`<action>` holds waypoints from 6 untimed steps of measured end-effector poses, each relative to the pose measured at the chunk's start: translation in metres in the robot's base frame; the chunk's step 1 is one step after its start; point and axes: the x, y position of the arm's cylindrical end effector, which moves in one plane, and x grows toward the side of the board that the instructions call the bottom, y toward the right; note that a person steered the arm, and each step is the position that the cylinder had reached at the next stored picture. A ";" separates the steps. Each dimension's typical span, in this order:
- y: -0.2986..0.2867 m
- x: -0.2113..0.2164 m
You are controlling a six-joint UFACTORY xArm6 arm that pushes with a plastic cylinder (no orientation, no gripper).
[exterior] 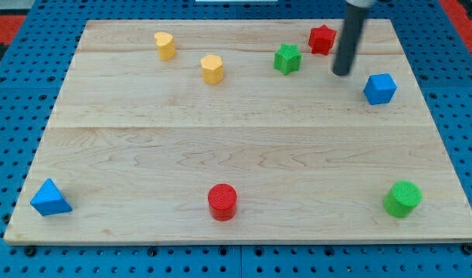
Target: Move the cube to the bottom right of the green star
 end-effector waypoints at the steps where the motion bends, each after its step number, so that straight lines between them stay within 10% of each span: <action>1: -0.033 0.032; 2: -0.071 0.036; 6: 0.087 0.089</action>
